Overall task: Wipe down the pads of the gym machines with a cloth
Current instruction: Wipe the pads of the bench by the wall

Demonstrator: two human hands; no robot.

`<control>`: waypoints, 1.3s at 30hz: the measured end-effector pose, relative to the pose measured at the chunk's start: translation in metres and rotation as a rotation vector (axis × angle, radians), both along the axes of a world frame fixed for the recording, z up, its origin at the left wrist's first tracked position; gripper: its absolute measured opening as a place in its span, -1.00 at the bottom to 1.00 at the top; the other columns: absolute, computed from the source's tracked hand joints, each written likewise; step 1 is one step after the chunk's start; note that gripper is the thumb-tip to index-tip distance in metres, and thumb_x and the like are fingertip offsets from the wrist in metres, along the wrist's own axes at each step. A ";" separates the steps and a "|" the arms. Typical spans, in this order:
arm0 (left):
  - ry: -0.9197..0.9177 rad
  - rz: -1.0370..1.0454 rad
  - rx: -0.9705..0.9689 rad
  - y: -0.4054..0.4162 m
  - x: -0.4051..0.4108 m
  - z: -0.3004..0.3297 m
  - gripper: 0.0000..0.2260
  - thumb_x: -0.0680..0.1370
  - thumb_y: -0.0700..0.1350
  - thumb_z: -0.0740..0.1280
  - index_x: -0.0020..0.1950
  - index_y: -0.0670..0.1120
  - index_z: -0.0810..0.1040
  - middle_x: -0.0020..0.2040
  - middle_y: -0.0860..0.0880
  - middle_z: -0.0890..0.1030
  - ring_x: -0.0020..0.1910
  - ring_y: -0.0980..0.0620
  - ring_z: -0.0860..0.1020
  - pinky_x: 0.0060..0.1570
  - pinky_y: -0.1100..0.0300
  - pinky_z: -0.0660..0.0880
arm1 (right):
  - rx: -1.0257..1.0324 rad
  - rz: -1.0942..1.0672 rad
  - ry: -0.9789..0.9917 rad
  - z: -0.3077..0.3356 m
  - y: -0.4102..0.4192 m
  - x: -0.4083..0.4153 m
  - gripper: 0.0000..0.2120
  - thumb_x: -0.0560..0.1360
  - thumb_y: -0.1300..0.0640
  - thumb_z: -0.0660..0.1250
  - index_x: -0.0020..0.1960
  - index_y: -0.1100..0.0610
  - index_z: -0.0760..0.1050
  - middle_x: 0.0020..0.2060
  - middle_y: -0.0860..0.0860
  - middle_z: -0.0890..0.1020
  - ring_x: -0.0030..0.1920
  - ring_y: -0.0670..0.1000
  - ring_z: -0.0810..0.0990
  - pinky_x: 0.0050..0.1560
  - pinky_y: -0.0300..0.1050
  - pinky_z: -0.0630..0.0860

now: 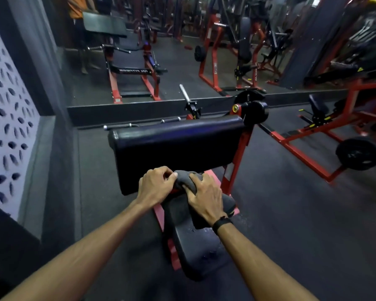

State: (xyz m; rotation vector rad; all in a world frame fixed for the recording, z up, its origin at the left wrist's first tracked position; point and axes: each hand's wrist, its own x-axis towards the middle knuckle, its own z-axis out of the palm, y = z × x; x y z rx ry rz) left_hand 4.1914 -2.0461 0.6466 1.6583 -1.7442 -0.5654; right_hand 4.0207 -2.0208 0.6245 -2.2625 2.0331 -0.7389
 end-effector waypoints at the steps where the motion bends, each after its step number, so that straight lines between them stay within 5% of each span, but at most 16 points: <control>1: 0.006 -0.004 0.025 0.006 -0.010 -0.003 -0.77 0.56 0.15 0.35 0.07 0.05 0.67 -0.14 0.07 0.69 -0.02 -0.03 0.66 -0.03 0.09 0.53 | -0.012 -0.017 0.009 -0.005 0.004 -0.009 -0.67 0.50 -0.03 0.38 0.21 0.08 0.55 -0.06 0.14 0.55 -0.04 0.18 0.54 -0.14 0.09 0.53; 4: 0.020 -0.021 0.103 0.013 -0.027 -0.013 -0.65 0.58 0.17 0.33 0.29 0.02 0.58 -0.09 0.11 0.64 0.08 -0.04 0.64 0.06 0.07 0.50 | 0.006 -0.059 0.039 -0.021 0.006 -0.024 -0.63 0.54 -0.09 0.30 0.28 0.05 0.50 0.06 0.15 0.54 0.09 0.21 0.52 0.00 0.16 0.52; 7: -0.012 -0.062 0.234 0.008 -0.036 -0.034 -0.50 0.58 0.20 0.31 0.46 0.00 0.44 0.13 0.03 0.65 0.22 -0.07 0.58 0.20 0.02 0.49 | 0.444 -0.090 0.082 -0.051 -0.005 -0.036 -0.34 0.59 -0.36 0.04 0.58 -0.05 0.16 0.44 0.19 0.37 0.41 0.28 0.33 0.31 0.32 0.31; 10: -0.060 -0.089 0.391 0.002 -0.039 -0.063 -0.43 0.59 0.22 0.28 0.53 -0.01 0.35 0.25 -0.03 0.61 0.30 -0.08 0.53 0.29 -0.03 0.44 | 0.767 -0.137 -0.051 -0.081 -0.013 -0.050 -0.29 0.62 -0.36 -0.09 0.64 -0.06 -0.15 0.58 0.20 0.17 0.53 0.32 0.17 0.40 0.48 0.08; 15: -0.050 -0.055 0.521 -0.009 -0.053 -0.099 -0.43 0.59 0.23 0.26 0.52 -0.03 0.36 0.26 -0.04 0.61 0.31 -0.11 0.53 0.34 -0.09 0.40 | 0.754 -0.171 -0.112 -0.103 -0.047 -0.100 -0.32 0.62 -0.30 -0.12 0.63 0.03 0.04 0.43 0.23 0.43 0.46 0.32 0.33 0.38 0.44 0.24; 20: -0.070 -0.008 0.634 -0.005 -0.080 -0.131 -0.49 0.61 0.18 0.24 0.49 -0.05 0.38 0.31 -0.09 0.58 0.35 -0.15 0.49 0.35 -0.08 0.35 | 0.763 -0.099 -0.017 -0.103 -0.060 -0.109 -0.36 0.64 -0.27 0.02 0.58 0.09 0.21 0.43 0.17 0.46 0.45 0.23 0.37 0.41 0.38 0.25; 28: -0.015 0.276 0.703 0.014 -0.087 -0.166 -0.63 0.66 0.04 0.20 0.41 -0.07 0.43 0.33 -0.11 0.58 0.35 -0.16 0.49 0.33 -0.09 0.30 | 0.899 0.068 0.064 -0.134 -0.049 -0.070 -0.20 0.55 -0.43 0.09 0.60 0.05 0.14 0.55 0.17 0.26 0.53 0.24 0.19 0.41 0.37 0.22; 34: 0.044 0.573 0.736 0.046 -0.113 -0.217 -0.60 0.68 0.02 0.15 0.49 -0.07 0.39 0.42 -0.11 0.50 0.40 -0.15 0.43 0.37 -0.14 0.26 | 0.951 0.090 0.091 -0.192 -0.055 -0.063 0.08 0.37 -0.60 0.13 0.65 -0.02 -0.15 0.61 0.23 -0.13 0.58 0.36 -0.15 0.39 0.59 -0.03; 39: 0.094 0.727 0.739 0.064 -0.152 -0.267 -0.54 0.70 0.11 0.08 0.56 -0.03 0.28 0.51 -0.11 0.38 0.45 -0.14 0.36 0.41 -0.15 0.18 | 0.908 0.102 0.107 -0.262 -0.093 -0.077 0.16 0.23 -0.67 0.18 0.63 -0.16 -0.17 0.60 0.21 -0.21 0.55 0.39 -0.27 0.25 0.72 -0.11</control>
